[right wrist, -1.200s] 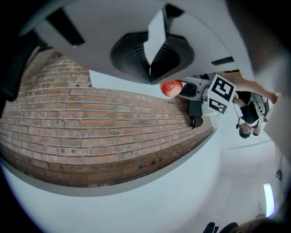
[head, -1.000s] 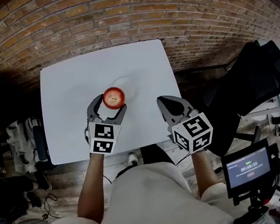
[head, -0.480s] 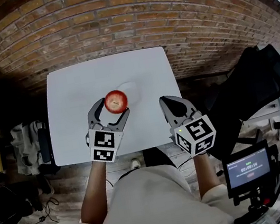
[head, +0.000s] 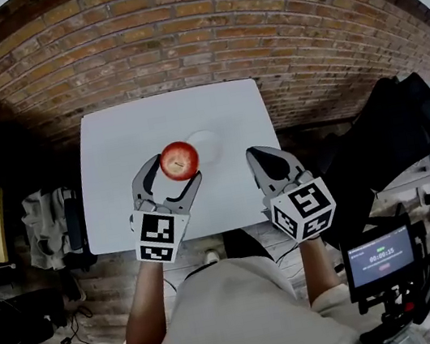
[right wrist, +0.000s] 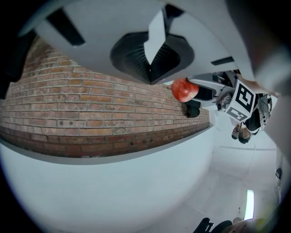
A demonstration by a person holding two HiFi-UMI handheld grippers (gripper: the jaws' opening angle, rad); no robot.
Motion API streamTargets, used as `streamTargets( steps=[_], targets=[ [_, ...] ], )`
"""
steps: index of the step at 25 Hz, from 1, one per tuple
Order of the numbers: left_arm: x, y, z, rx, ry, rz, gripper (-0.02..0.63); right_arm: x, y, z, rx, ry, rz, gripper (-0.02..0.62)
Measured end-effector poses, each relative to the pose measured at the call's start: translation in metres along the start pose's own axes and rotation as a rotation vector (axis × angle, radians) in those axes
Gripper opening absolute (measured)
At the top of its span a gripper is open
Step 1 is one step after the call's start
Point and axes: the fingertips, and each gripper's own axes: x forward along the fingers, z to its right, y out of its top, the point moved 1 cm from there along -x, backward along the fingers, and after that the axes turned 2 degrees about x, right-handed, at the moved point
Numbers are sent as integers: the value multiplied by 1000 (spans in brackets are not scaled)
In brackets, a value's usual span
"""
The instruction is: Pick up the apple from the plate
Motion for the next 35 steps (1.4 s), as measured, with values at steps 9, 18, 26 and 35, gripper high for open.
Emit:
streamTargets(
  steps=[9, 18, 26, 35],
  targets=[
    [-22, 25, -5, 30, 27, 41, 362, -11, 22, -3, -41, -28, 46, 3],
    [-21, 32, -1, 40, 23, 55, 362, -13, 25, -2, -69, -44, 48, 2],
    [-17, 31, 2, 38, 12, 59, 362, -12, 22, 4, -61, -61, 49, 2],
    [-13, 30, 5, 34, 4, 53, 362, -12, 16, 9, -58, -76, 39, 2]
  ],
)
